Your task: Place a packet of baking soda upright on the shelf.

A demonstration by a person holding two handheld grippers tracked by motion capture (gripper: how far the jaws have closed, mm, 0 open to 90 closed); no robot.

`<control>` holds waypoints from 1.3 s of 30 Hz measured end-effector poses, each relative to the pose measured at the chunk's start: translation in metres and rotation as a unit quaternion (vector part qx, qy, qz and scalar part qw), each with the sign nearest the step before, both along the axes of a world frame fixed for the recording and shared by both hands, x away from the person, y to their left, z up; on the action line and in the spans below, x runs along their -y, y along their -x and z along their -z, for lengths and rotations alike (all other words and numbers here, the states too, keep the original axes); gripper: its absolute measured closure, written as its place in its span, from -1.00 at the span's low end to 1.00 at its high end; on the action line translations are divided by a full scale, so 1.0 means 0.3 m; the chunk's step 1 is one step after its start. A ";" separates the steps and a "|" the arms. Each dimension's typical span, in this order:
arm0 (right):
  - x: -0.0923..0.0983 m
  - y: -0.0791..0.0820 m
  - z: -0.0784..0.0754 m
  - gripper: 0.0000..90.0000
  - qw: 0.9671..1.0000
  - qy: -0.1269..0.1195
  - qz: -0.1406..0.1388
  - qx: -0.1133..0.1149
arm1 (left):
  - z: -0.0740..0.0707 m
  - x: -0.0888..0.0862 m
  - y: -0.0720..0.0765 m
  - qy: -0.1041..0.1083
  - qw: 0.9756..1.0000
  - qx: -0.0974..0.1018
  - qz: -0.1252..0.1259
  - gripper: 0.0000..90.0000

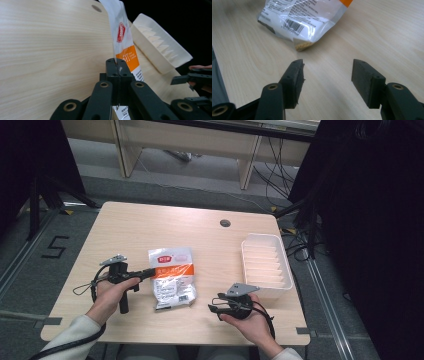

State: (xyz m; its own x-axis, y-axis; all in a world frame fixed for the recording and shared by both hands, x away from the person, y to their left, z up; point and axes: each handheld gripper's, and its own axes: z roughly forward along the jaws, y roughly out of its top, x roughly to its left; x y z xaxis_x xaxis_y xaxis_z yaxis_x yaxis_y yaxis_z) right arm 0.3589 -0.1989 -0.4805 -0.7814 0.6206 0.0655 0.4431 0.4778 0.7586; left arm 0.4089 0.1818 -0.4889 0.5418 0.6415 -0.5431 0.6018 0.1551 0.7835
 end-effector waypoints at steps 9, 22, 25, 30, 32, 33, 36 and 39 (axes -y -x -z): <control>0.008 -0.025 -0.037 -0.05 1.000 -0.030 0.005 0.005 | -0.056 0.025 0.069 0.008 0.998 0.042 0.042 0.99; 0.013 -0.116 -0.194 -0.08 0.997 -0.042 0.003 0.058 | -0.083 0.053 0.116 0.007 0.995 0.071 0.074 0.99; 0.003 -0.161 -0.244 -0.06 0.996 -0.031 -0.005 0.082 | -0.084 0.055 0.116 0.006 0.994 0.074 0.078 0.99; -0.039 -0.214 -0.331 -0.08 0.995 0.013 -0.054 0.083 | -0.091 0.062 0.118 0.004 0.993 0.079 0.084 0.99; -0.062 -0.231 -0.364 -0.09 0.994 0.025 -0.065 0.088 | -0.093 0.065 0.118 0.005 0.993 0.083 0.089 0.99; -0.073 -0.240 -0.383 -0.09 0.993 0.027 -0.071 0.088 | -0.095 0.067 0.119 0.002 0.993 0.083 0.088 0.99; -0.109 -0.267 -0.435 -0.13 0.991 0.048 -0.093 0.084 | -0.096 0.070 0.119 0.000 0.992 0.084 0.091 0.99; -0.151 -0.294 -0.472 -0.14 0.986 0.078 -0.121 0.086 | -0.097 0.071 0.118 -0.001 0.991 0.088 0.096 0.99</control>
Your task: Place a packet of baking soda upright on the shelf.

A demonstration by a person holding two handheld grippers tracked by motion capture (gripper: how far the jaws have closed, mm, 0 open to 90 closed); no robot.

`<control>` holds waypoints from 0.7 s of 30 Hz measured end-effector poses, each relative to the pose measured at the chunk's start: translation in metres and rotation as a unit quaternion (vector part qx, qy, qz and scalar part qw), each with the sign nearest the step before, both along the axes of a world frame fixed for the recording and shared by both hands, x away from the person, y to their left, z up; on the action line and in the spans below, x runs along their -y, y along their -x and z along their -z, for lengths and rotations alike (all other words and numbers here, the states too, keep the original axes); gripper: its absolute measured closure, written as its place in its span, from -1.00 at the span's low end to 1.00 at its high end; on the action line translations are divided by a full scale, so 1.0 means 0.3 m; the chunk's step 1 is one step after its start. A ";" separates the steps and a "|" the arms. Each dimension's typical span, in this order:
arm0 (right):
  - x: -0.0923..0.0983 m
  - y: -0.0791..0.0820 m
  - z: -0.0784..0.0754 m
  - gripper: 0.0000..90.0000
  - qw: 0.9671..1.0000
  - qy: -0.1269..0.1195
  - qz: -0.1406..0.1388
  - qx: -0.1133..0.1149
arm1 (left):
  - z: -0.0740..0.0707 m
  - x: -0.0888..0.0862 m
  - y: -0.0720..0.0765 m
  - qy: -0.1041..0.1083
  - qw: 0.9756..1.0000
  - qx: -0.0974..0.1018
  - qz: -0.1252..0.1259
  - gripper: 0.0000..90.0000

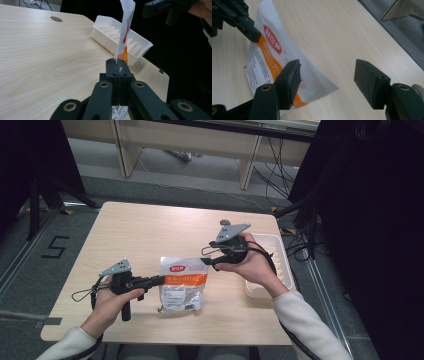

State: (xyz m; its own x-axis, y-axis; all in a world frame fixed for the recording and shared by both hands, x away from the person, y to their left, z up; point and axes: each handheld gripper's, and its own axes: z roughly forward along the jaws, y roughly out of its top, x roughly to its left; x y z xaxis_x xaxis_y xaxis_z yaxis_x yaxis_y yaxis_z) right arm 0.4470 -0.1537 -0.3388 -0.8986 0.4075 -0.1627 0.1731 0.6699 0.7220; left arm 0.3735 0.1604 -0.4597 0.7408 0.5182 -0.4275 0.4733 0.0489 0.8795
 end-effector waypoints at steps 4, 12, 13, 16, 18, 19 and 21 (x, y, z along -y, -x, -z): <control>-0.049 -0.021 -0.034 -0.14 0.999 0.028 -0.028 -0.013 | -0.005 0.004 0.001 -0.006 1.000 0.008 0.004 0.99; -0.128 -0.032 -0.013 -0.05 0.992 0.096 -0.077 -0.033 | -0.011 0.008 0.003 -0.013 1.000 0.013 0.005 0.99; -0.134 -0.033 -0.010 0.00 0.991 0.101 -0.083 -0.035 | -0.010 0.009 0.001 -0.010 1.000 0.016 0.010 0.99; -0.147 -0.031 0.004 0.16 0.986 0.125 -0.104 -0.039 | -0.013 0.011 0.004 -0.013 1.000 0.012 0.006 0.99; -0.152 -0.027 0.011 0.24 0.983 0.138 -0.115 -0.048 | -0.012 0.013 0.003 -0.013 1.000 0.016 0.011 0.99; -0.154 -0.027 0.014 0.28 0.981 0.143 -0.121 -0.045 | -0.012 0.015 0.003 -0.013 1.000 0.015 0.011 0.99; -0.156 -0.024 0.017 0.38 0.979 0.150 -0.133 -0.043 | -0.013 0.019 0.003 -0.014 1.000 0.017 0.014 0.99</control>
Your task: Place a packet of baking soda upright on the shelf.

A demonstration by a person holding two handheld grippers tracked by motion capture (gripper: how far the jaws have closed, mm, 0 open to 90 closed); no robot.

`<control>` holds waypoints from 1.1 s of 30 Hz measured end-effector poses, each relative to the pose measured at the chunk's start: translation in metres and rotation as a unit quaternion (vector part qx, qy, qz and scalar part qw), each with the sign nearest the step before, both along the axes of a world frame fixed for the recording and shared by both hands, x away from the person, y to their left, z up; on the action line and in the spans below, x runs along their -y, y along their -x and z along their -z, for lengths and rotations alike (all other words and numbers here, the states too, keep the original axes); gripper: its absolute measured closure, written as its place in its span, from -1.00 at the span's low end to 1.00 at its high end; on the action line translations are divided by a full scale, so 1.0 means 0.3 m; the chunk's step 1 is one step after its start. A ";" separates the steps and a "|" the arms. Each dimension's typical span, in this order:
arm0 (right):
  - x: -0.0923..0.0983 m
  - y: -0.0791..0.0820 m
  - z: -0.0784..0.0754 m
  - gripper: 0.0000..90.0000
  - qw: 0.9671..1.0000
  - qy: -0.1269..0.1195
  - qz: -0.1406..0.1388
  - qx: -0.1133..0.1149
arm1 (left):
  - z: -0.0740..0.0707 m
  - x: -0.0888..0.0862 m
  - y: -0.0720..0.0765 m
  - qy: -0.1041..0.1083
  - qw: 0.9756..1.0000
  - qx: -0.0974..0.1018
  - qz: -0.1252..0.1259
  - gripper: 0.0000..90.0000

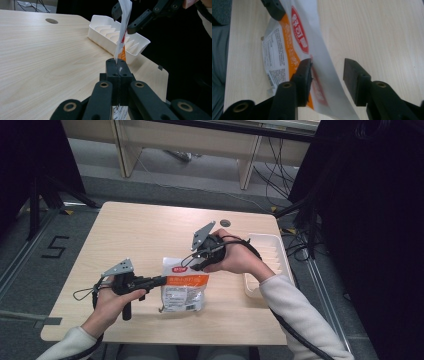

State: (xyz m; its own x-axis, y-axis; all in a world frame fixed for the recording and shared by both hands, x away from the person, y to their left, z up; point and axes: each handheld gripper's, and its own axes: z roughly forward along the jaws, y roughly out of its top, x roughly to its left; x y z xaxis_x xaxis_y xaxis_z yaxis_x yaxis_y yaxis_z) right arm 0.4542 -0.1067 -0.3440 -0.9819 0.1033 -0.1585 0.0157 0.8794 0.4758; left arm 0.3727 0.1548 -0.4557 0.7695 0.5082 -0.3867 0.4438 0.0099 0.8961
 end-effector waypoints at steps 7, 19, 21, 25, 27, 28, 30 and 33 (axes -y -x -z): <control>-0.005 0.008 -0.002 0.71 0.998 0.028 -0.042 0.022 | -0.004 0.006 0.001 -0.007 1.000 0.006 0.003 0.99; -0.020 0.039 -0.041 1.00 0.996 0.078 -0.046 -0.024 | -0.006 0.014 0.007 -0.011 1.000 0.011 0.003 0.99; -0.026 0.041 -0.052 1.00 0.995 0.082 -0.047 -0.041 | -0.007 0.015 0.007 -0.019 1.000 0.020 0.005 0.99; -0.043 0.039 -0.067 1.00 0.992 0.100 -0.054 -0.049 | -0.006 0.022 0.013 -0.039 0.999 0.028 0.002 0.94; -0.051 0.041 -0.072 1.00 0.992 0.106 -0.053 -0.052 | -0.003 0.023 0.016 -0.051 0.998 0.031 0.003 0.80; -0.055 0.040 -0.074 1.00 0.991 0.109 -0.056 -0.051 | 0.000 0.022 0.020 -0.052 0.998 0.029 -0.001 0.74; -0.058 0.038 -0.078 1.00 0.991 0.112 -0.058 -0.050 | 0.004 0.018 0.033 -0.057 0.998 0.029 -0.008 0.57; -0.051 0.030 -0.087 1.00 0.990 0.119 -0.058 -0.055 | 0.010 0.002 0.060 -0.073 0.997 0.036 -0.020 0.26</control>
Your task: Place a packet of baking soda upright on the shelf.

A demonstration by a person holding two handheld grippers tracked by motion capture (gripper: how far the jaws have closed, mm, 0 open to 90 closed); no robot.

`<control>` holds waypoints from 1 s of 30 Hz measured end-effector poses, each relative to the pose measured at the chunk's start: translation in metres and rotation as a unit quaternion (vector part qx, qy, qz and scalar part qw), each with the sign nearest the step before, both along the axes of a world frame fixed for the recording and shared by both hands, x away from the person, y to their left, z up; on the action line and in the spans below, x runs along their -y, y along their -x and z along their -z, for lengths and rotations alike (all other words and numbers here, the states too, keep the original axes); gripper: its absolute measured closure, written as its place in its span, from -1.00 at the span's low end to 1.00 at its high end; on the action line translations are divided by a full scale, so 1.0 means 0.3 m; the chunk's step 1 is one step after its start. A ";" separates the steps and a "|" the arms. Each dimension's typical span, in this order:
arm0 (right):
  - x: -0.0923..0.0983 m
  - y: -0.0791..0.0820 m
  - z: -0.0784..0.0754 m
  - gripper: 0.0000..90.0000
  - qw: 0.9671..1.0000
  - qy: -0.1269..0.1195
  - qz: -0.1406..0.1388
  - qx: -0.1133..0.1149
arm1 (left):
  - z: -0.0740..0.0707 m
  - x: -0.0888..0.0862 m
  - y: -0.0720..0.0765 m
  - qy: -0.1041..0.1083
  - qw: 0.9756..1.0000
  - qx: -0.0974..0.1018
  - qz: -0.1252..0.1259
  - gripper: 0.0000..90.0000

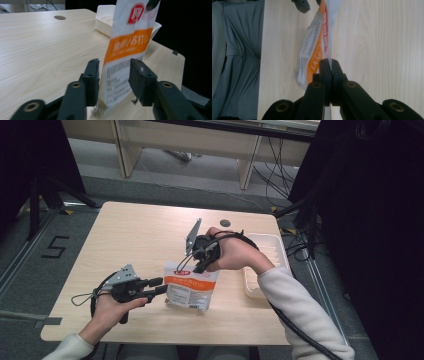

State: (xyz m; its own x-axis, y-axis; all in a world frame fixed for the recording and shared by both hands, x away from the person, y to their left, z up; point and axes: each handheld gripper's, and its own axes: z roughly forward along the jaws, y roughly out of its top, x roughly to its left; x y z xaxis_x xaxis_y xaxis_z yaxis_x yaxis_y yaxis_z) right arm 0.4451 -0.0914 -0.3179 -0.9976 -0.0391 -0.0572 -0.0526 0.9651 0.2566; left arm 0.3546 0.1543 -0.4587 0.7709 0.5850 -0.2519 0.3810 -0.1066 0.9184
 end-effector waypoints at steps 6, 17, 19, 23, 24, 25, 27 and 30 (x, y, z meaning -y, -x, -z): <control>0.014 -0.001 -0.010 1.00 1.000 0.003 0.015 -0.002 | 0.020 -0.048 0.062 -0.025 0.999 0.007 -0.030 0.09; 0.048 -0.029 -0.036 1.00 0.999 0.016 0.032 -0.004 | 0.046 -0.070 0.088 -0.032 0.999 -0.003 -0.043 0.06; 0.058 -0.038 -0.047 1.00 0.999 0.014 0.030 -0.001 | 0.048 -0.067 0.088 -0.034 0.998 -0.004 -0.043 0.05; 0.080 -0.049 -0.081 1.00 0.999 0.014 0.038 0.004 | 0.052 -0.069 0.084 -0.035 0.998 -0.002 -0.042 0.03; 0.084 -0.050 -0.087 1.00 0.999 0.016 0.040 0.004 | 0.053 -0.069 0.085 -0.032 0.998 -0.008 -0.047 0.03; 0.091 -0.054 -0.094 1.00 0.999 0.015 0.037 0.005 | 0.054 -0.070 0.083 -0.031 0.999 -0.008 -0.044 0.02; 0.105 -0.058 -0.106 1.00 0.999 0.014 0.038 0.009 | 0.054 -0.072 0.081 -0.037 0.998 -0.004 -0.043 0.01; 0.125 -0.062 -0.121 1.00 0.999 0.015 0.041 0.010 | 0.056 -0.069 0.082 -0.034 0.998 -0.011 -0.049 -0.01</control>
State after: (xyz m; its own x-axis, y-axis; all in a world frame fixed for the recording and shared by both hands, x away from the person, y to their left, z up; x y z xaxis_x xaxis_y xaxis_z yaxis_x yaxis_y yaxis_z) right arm 0.4636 -0.1289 -0.2816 -0.9962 0.0400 -0.0769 0.0215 0.9735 0.2277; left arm 0.3300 0.1750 -0.4755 0.7044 0.6729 -0.2258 0.4129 -0.1298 0.9015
